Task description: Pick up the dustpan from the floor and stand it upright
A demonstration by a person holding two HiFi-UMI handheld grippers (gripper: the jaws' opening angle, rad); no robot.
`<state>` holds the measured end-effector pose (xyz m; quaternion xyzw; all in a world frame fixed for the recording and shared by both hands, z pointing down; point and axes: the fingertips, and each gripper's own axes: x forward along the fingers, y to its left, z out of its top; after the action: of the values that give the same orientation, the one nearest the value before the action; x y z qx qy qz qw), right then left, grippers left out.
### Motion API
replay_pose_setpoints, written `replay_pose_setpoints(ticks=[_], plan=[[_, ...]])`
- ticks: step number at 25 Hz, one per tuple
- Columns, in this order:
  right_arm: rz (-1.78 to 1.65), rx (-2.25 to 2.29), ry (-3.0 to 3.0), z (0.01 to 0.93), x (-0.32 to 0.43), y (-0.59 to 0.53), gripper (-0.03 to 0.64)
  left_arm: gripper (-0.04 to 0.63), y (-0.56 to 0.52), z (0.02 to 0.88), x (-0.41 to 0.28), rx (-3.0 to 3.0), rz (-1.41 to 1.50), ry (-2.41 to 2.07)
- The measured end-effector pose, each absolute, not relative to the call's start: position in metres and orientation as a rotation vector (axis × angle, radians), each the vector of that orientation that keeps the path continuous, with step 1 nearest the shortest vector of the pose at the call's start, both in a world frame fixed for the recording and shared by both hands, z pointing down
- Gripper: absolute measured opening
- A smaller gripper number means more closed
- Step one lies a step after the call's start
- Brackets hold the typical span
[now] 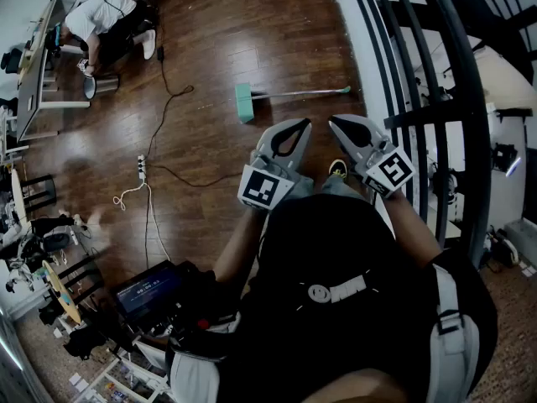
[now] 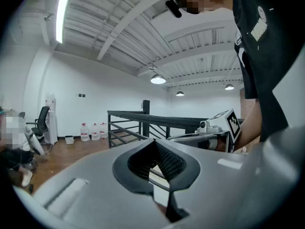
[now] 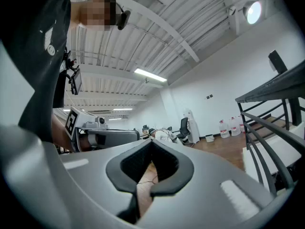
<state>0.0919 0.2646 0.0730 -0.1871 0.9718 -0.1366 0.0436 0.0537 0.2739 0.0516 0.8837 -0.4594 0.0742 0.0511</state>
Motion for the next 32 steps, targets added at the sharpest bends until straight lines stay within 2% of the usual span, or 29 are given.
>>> replay_pose_setpoints(ticks=[10, 17, 26, 27, 28, 29, 32], plan=[[-0.433, -0.650, 3.012, 0.104, 0.078, 0.216, 0.003, 0.014, 0.223, 0.088, 0.032, 2.682, 0.220, -1.326], [-0.492, -0.768, 3.096, 0.127, 0.044, 0.157, 0.003, 0.015, 0.140, 0.148, -0.002, 2.712, 0.211, -1.063], [-0.566, -0.979, 3.093, 0.181, 0.047, 0.073, 0.003, 0.015, 0.053, 0.277, 0.001, 2.663, 0.524, -0.826], [-0.582, -0.999, 3.094, 0.196, 0.049, 0.064, 0.003, 0.024, 0.046, 0.303, 0.002, 2.641, 0.589, -0.792], [-0.596, -1.013, 3.099, 0.212, 0.051, 0.055, 0.003, 0.094, 0.041, 0.330, 0.003, 2.612, 0.645, -0.755], [-0.610, -1.020, 3.103, 0.231, 0.052, 0.047, 0.003, 0.127, 0.036, 0.359, 0.003, 2.580, 0.687, -0.723], [-0.644, -1.018, 3.100, 0.295, 0.059, 0.023, 0.003, 0.188, 0.018, 0.443, 0.000, 2.510, 0.773, -0.703]])
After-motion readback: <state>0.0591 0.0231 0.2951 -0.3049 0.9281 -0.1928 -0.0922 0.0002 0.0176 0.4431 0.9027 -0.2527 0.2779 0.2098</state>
